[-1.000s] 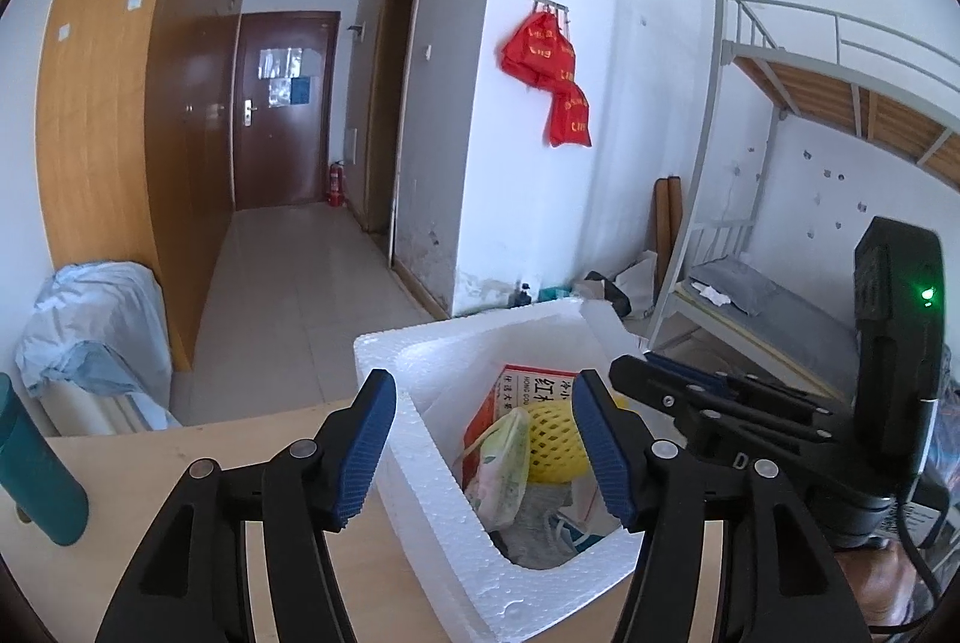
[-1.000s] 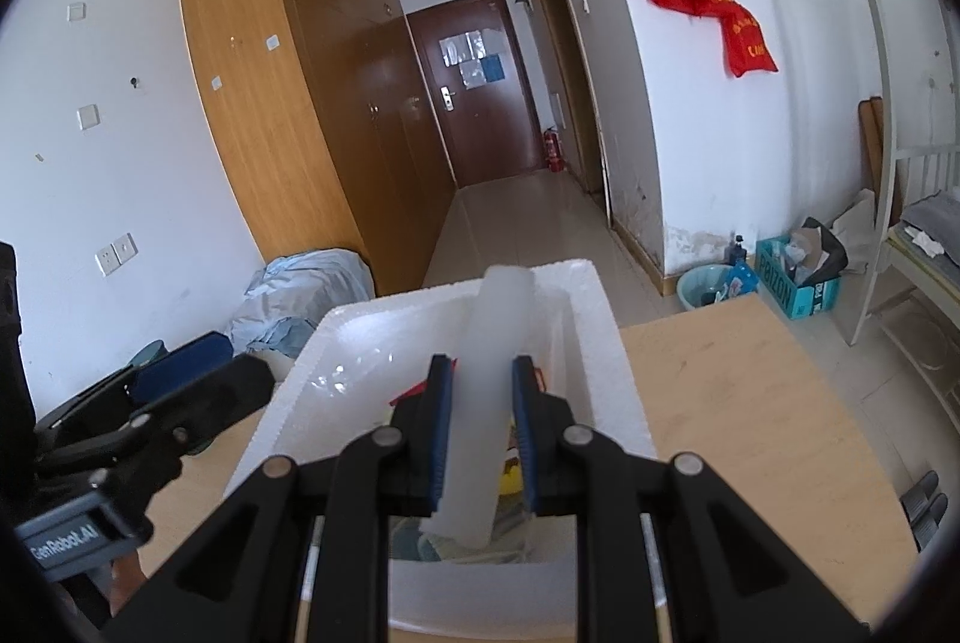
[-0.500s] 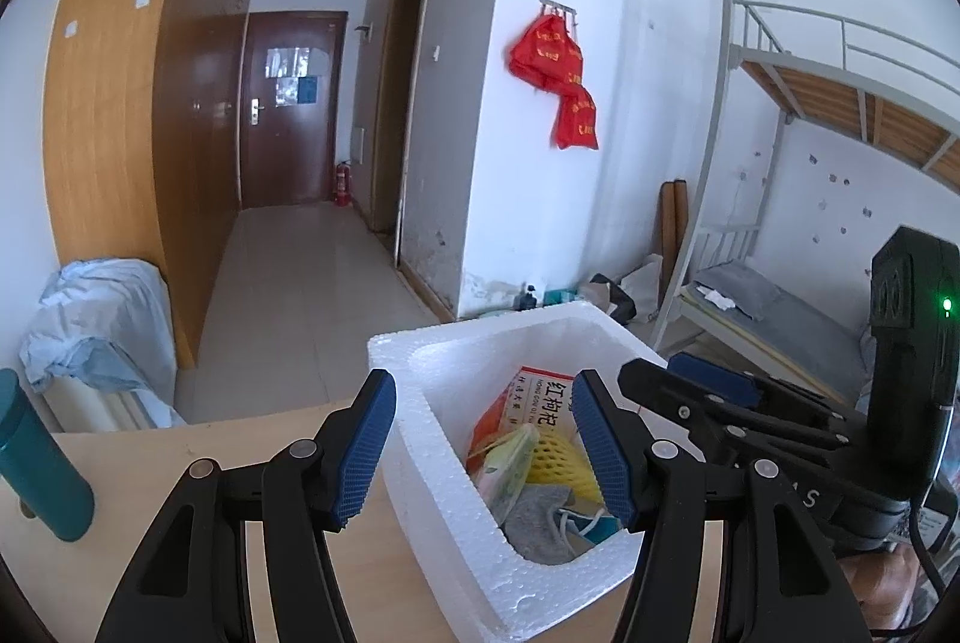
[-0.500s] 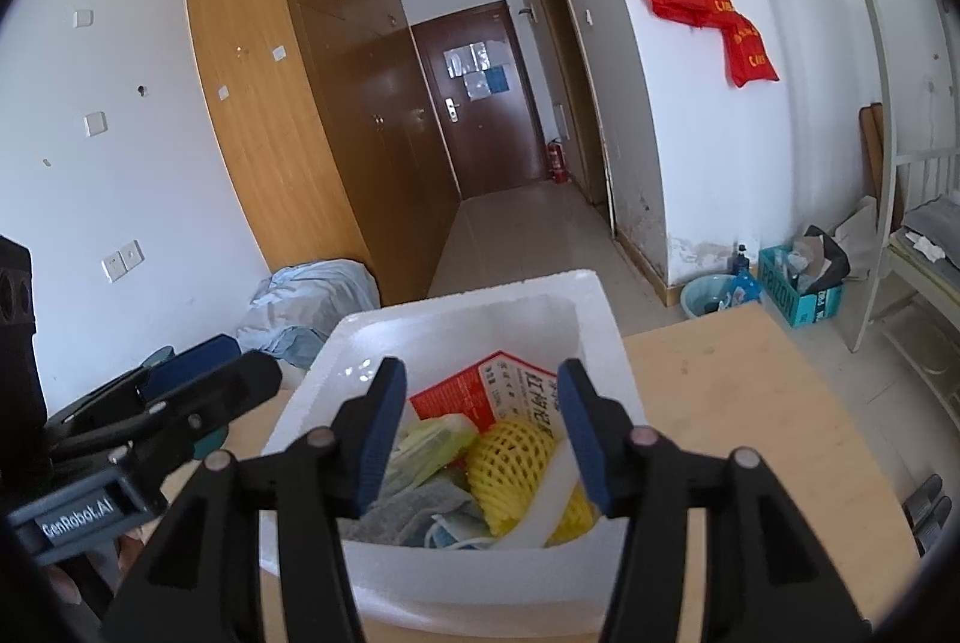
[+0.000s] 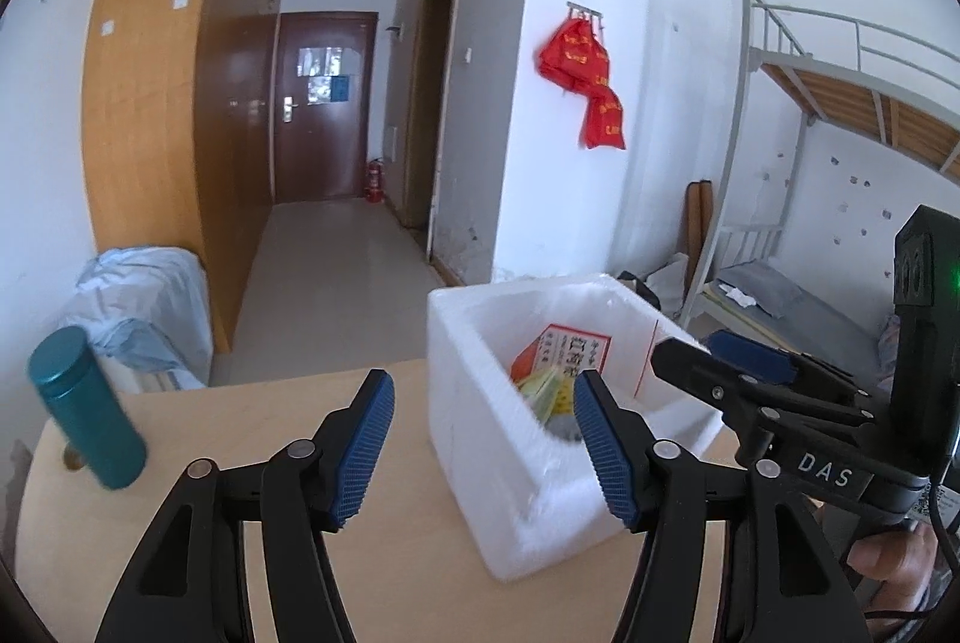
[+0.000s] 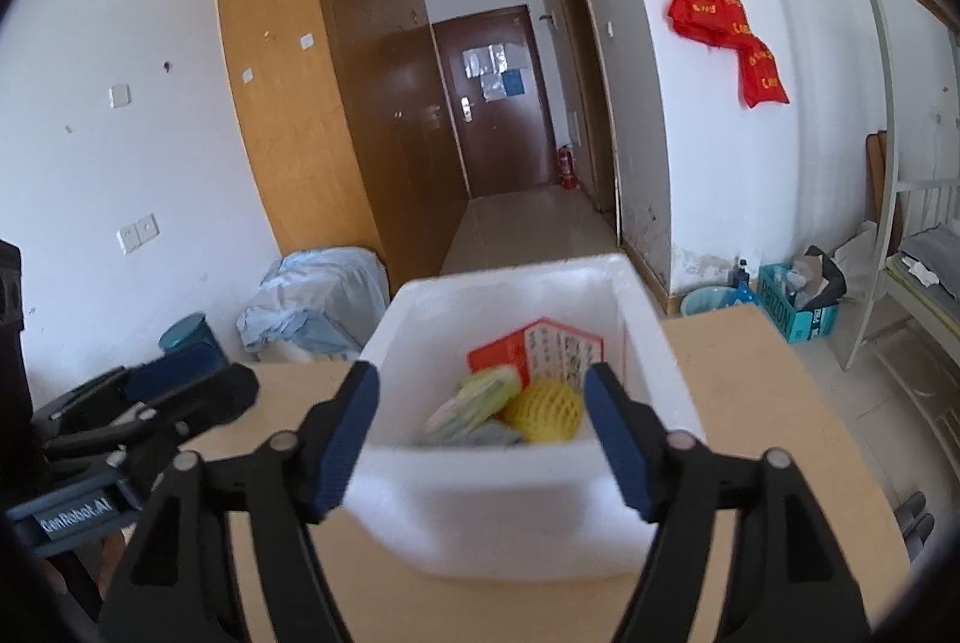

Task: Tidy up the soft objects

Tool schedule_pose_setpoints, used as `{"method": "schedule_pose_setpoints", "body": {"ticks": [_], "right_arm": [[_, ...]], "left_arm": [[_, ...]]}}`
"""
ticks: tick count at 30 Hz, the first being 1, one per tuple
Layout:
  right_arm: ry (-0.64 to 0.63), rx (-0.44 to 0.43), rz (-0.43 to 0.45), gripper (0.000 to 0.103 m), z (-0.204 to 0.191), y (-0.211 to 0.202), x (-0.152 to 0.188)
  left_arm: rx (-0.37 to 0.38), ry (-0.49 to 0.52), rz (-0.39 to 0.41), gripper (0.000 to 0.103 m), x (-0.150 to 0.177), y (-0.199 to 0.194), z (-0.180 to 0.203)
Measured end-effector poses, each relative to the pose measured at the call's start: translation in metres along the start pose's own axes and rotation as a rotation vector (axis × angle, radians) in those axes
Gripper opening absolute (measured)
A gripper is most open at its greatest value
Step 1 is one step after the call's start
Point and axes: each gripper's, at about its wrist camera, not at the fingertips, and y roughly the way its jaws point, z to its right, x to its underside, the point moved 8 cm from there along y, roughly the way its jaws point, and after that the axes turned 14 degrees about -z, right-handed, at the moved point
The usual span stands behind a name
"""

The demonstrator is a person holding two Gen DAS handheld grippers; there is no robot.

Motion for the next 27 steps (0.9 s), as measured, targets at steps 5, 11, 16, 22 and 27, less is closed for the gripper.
{"method": "schedule_pose_setpoints", "body": {"ticks": [5, 11, 16, 22, 27], "right_arm": [[-0.013, 0.0, -0.023, 0.089, -0.01, -0.011, 0.018], [-0.022, 0.009, -0.066, 0.092, -0.021, -0.024, 0.053], [-0.047, 0.021, -0.12, 0.097, -0.036, -0.034, 0.091], [-0.082, -0.012, -0.164, 0.103, -0.066, -0.05, 0.145], [-0.11, -0.012, -0.178, 0.103, -0.088, -0.06, 0.184]], "left_arm": [[-0.027, -0.019, 0.011, 0.074, 0.023, -0.03, -0.005], [-0.05, -0.052, 0.021, 0.086, 0.065, -0.071, -0.007], [-0.075, -0.084, 0.023, 0.091, 0.11, -0.099, -0.012], [-0.122, -0.15, 0.023, 0.096, 0.175, -0.131, -0.027], [-0.156, -0.189, 0.043, 0.1, 0.216, -0.16, -0.032]]}}
